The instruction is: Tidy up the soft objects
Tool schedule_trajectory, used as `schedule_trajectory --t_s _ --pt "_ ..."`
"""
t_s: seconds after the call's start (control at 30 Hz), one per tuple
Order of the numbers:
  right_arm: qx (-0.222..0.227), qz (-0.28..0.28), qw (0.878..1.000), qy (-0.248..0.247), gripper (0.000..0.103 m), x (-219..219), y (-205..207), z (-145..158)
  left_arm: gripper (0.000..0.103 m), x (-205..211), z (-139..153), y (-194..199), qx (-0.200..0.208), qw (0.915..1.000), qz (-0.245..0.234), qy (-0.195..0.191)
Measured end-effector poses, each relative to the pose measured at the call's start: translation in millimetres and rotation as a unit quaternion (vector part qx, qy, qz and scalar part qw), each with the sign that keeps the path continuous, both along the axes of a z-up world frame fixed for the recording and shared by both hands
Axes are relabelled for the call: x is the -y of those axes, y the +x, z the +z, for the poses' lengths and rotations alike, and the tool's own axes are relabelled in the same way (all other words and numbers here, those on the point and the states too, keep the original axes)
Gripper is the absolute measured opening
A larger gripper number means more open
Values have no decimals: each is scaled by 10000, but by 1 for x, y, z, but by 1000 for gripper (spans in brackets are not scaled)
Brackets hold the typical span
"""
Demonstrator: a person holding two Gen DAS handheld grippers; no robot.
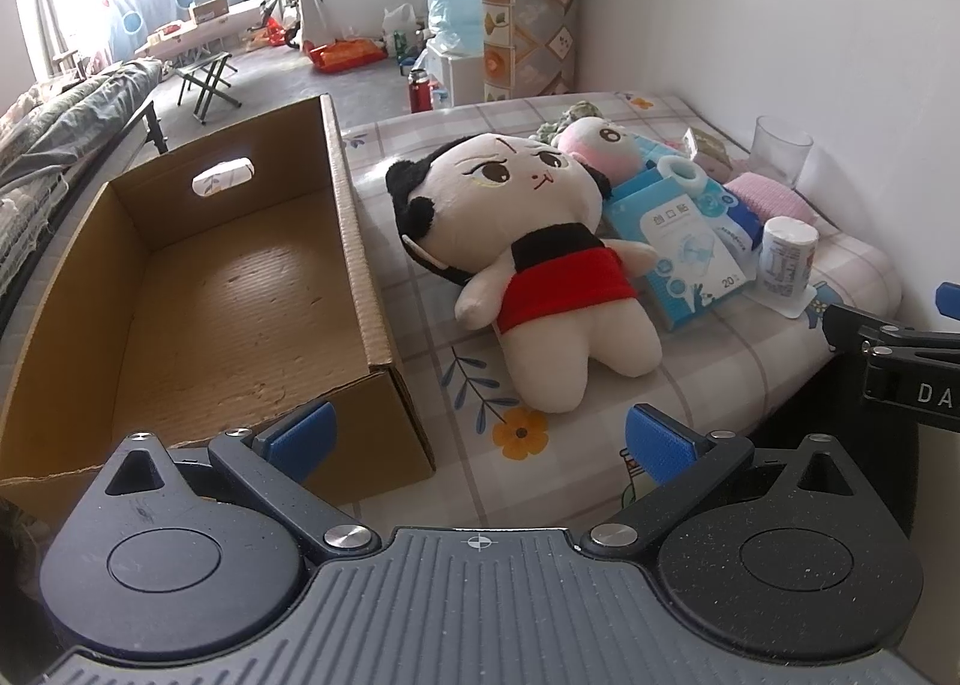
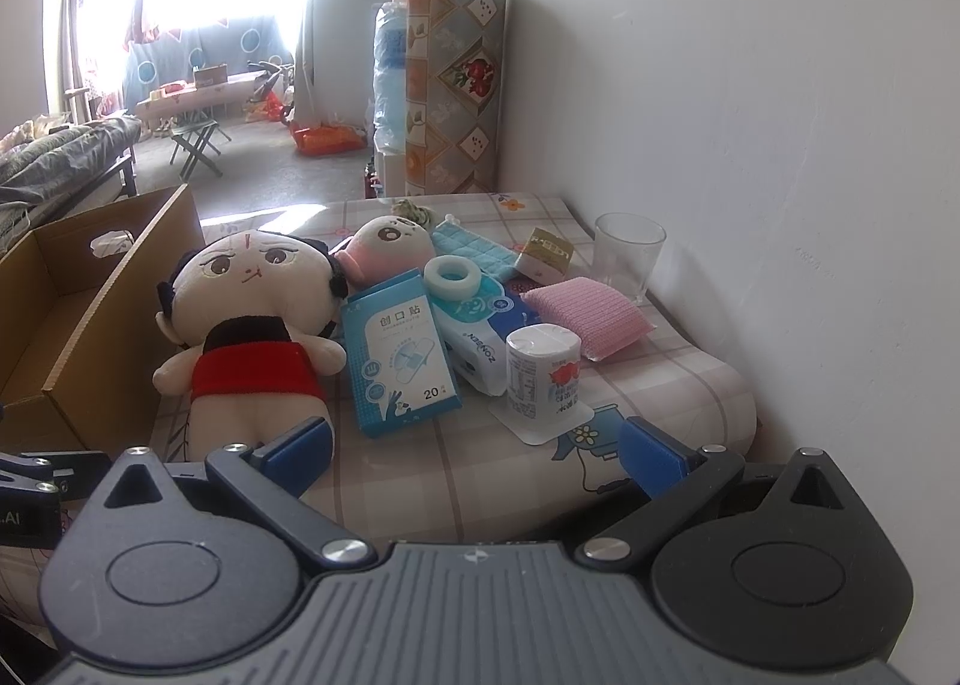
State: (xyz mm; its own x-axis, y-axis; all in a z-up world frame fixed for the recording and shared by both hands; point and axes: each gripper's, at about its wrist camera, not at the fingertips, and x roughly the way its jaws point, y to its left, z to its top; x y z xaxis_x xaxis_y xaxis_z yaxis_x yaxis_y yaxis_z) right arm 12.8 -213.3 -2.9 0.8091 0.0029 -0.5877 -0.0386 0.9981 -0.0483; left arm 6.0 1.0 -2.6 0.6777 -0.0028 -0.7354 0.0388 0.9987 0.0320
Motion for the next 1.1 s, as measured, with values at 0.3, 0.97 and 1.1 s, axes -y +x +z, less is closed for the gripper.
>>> schedule_trajectory --t_s 0.3,0.97,1.1 --pt "3 1 10000 3 103 -1 0 0 103 0 0 0 -1 10000 -2 4" --pt "-37 -1 10000 13 103 0 4 -7 103 4 -6 6 -85 10000 -13 41" --pt "5 -45 10000 62 103 5 7 -9 103 8 -5 9 32 9999 -129 51"
